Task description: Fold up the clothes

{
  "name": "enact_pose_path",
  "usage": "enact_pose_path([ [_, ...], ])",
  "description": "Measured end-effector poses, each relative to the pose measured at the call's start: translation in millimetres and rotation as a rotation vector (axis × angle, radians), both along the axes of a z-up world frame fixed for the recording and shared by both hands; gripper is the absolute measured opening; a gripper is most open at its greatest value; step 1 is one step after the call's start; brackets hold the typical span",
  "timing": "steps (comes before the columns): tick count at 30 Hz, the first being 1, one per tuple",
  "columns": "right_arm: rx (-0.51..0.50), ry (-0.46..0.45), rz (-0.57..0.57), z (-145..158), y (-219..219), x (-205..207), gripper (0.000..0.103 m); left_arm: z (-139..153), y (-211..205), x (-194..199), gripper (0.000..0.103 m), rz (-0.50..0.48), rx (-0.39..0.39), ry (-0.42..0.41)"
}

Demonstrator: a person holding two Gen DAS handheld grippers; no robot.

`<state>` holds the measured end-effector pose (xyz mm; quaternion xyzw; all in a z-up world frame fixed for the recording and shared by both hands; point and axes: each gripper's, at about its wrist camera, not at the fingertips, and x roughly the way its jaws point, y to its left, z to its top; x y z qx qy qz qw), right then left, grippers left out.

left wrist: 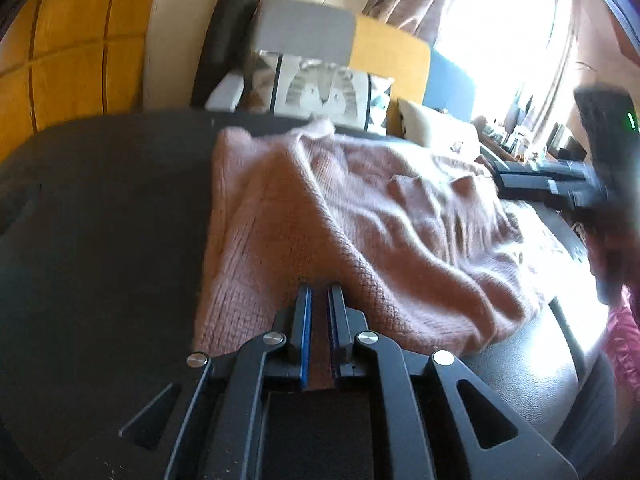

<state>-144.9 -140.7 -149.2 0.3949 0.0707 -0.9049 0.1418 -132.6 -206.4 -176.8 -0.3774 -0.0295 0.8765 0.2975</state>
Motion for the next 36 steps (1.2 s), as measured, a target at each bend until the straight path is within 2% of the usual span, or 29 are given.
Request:
enact_pose_path([
  [2, -0.02, -0.024, 0.038, 5, -3, -26, 0.045, -3, -13, -5, 0.008, 0.046, 0.047, -0.049],
  [5, -0.019, -0.109, 0.093, -3, -10, -65, 0.045, -8, -34, -7, 0.008, 0.093, 0.156, -0.109],
  [8, 0.0, -0.18, 0.152, -17, -19, -93, 0.045, -11, -39, -3, 0.008, 0.083, 0.197, -0.127],
  [11, 0.004, -0.211, 0.215, -25, -34, -107, 0.045, -11, -43, -7, 0.008, 0.072, 0.249, -0.155],
  [16, -0.031, -0.25, 0.268, -36, -52, -135, 0.045, -12, -48, -11, 0.008, 0.063, 0.285, -0.167],
  [21, -0.033, -0.337, 0.276, -54, -59, -147, 0.037, -15, -49, -18, 0.008, 0.054, 0.321, -0.184],
  [23, -0.053, -0.327, 0.285, -53, -58, -144, 0.031, -16, -50, -20, 0.007, 0.051, 0.332, -0.189],
  [26, -0.053, -0.311, 0.286, -53, -58, -138, 0.01, -16, -51, -21, 0.008, 0.049, 0.342, -0.193],
  [30, 0.019, -0.245, 0.251, -49, -63, -137, 0.005, -17, -53, -23, 0.008, 0.048, 0.355, -0.198],
  [36, 0.13, -0.119, 0.17, -38, -70, -144, 0.003, -21, -56, -27, 0.008, 0.048, 0.392, -0.214],
])
